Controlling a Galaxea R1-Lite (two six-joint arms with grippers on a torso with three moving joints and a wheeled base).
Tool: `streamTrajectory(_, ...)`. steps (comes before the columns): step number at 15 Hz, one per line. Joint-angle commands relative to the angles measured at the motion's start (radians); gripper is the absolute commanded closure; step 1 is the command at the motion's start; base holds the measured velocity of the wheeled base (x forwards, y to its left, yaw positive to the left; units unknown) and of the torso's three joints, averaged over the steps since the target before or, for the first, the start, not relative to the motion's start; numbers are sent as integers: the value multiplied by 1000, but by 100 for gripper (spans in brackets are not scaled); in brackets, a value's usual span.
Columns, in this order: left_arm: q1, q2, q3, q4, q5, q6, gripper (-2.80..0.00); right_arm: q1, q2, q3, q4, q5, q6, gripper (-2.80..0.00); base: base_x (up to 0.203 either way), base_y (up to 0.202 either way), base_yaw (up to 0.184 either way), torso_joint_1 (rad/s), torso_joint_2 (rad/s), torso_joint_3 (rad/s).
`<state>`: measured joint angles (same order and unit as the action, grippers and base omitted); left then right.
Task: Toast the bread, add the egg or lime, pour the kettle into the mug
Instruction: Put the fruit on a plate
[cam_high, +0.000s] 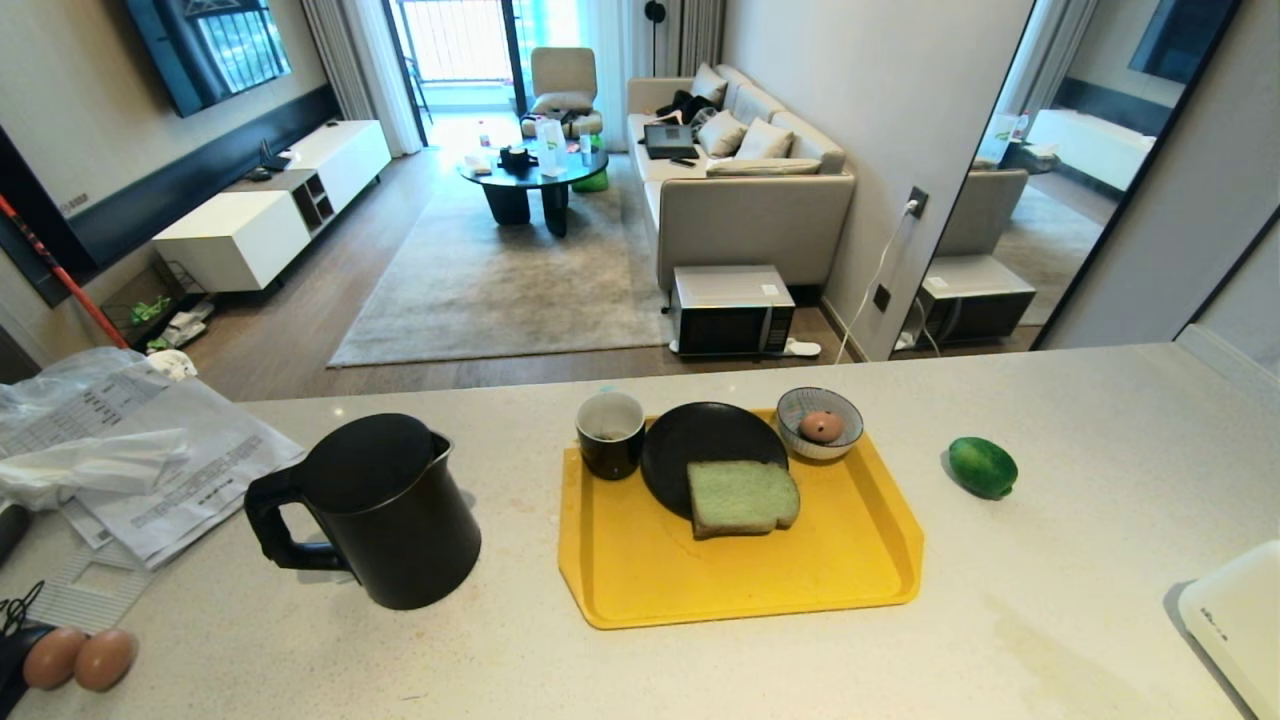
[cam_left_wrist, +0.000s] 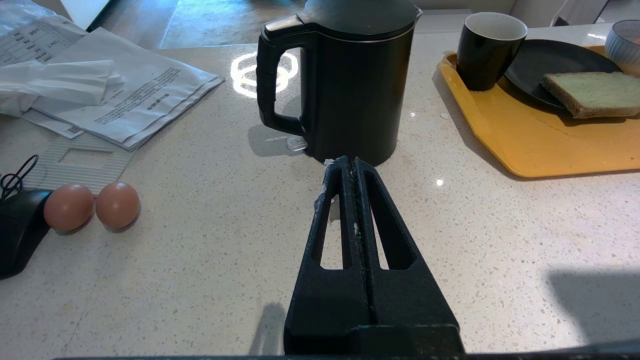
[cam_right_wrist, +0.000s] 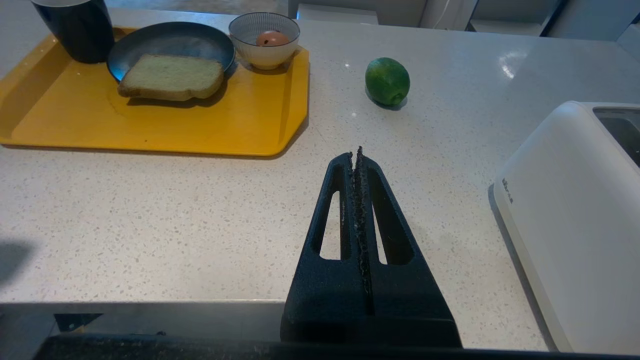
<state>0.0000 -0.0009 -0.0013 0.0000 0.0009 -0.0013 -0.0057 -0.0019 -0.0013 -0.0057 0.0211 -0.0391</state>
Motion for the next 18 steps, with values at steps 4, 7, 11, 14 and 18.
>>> streamTrajectory(4, 0, 1, 0, 0, 1, 0, 0, 0, 2, 0, 0, 0, -1, 0, 0, 0, 0, 0, 0, 0)
streamTrajectory(7, 0, 1, 0, -1, 1, 0, 0, 0, 2, 0, 0, 0, -1, 0, 0, 0, 0, 0, 0, 0)
streamTrajectory(11, 0, 1, 1, 0, 1, 0, 0, 0, 2, 0, 0, 0, -1, 0, 0, 0, 0, 0, 0, 0)
streamTrajectory(14, 0, 1, 1, 0, 1, 0, 0, 0, 2, 0, 0, 0, -1, 0, 0, 0, 0, 0, 0, 0)
streamTrajectory(18, 0, 1, 0, 0, 1, 0, 0, 0, 2, 0, 0, 0, -1, 0, 0, 0, 0, 0, 0, 0)
